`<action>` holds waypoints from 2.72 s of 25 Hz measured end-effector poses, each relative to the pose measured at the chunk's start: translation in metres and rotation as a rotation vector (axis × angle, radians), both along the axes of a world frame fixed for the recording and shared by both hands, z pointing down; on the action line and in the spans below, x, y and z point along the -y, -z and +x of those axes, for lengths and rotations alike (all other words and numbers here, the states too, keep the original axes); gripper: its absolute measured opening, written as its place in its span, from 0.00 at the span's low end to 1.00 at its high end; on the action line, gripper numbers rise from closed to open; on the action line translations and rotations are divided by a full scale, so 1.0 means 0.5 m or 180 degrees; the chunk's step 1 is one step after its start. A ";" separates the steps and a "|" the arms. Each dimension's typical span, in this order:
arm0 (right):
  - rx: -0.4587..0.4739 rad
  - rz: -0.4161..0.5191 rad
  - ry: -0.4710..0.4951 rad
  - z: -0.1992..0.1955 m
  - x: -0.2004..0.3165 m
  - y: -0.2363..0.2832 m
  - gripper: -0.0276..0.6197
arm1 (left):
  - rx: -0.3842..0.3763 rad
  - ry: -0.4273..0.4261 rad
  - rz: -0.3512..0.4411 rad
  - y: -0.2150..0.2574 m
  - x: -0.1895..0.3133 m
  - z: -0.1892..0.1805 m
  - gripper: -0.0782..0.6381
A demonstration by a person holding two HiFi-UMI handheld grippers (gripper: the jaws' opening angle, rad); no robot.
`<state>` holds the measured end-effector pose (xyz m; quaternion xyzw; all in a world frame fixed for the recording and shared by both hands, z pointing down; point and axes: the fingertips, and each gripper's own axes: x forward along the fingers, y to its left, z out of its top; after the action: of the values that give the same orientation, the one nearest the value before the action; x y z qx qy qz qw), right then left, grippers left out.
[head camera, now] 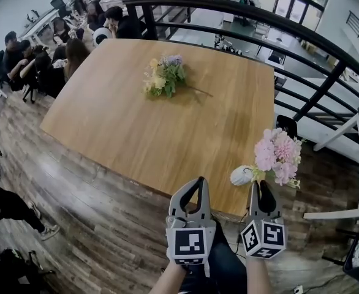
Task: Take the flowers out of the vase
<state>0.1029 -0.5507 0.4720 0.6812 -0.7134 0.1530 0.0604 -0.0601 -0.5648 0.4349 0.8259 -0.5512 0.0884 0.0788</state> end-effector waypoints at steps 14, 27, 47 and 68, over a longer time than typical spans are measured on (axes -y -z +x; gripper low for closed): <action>0.0238 -0.0079 0.0144 0.011 0.053 -0.026 0.35 | 0.0093 0.0076 -0.0073 -0.011 0.011 0.019 0.16; 0.0420 0.0020 0.0357 0.000 0.088 -0.026 0.26 | 0.0098 0.0131 -0.0177 -0.021 0.022 0.029 0.15; 0.0138 0.0117 0.0466 -0.008 0.089 -0.001 0.09 | 0.0120 0.0231 -0.0126 -0.018 0.018 0.025 0.16; -0.0007 0.0293 0.0583 -0.016 0.114 0.117 0.09 | 0.0043 0.0369 0.0128 0.055 0.032 0.018 0.15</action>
<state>0.0951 -0.6076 0.4135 0.6154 -0.7789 0.1131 0.0434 -0.0509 -0.5806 0.4074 0.7934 -0.6003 0.0781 0.0635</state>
